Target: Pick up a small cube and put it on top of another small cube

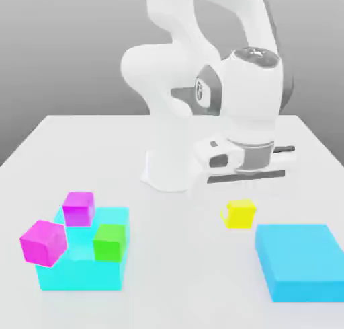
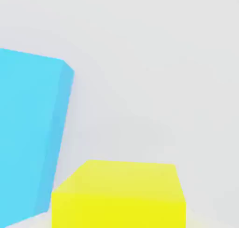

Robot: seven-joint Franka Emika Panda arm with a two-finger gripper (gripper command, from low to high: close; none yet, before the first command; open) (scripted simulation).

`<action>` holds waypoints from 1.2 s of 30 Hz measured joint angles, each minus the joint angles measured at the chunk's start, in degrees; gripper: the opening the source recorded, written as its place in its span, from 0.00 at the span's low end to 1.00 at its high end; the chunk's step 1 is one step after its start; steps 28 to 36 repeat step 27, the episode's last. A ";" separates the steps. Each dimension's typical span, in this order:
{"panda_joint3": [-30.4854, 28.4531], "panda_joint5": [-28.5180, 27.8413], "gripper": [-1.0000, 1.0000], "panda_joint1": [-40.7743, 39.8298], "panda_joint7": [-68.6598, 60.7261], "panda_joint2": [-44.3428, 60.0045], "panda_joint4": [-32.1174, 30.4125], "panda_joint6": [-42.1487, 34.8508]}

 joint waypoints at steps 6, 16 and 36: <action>-8.74 -3.67 0.00 -6.60 -15.37 -5.54 -0.33 -5.17; -22.70 -12.20 0.00 -18.66 -39.27 -15.05 -0.82 -13.88; -28.27 -12.96 1.00 -20.02 -46.09 -6.45 -3.64 -2.50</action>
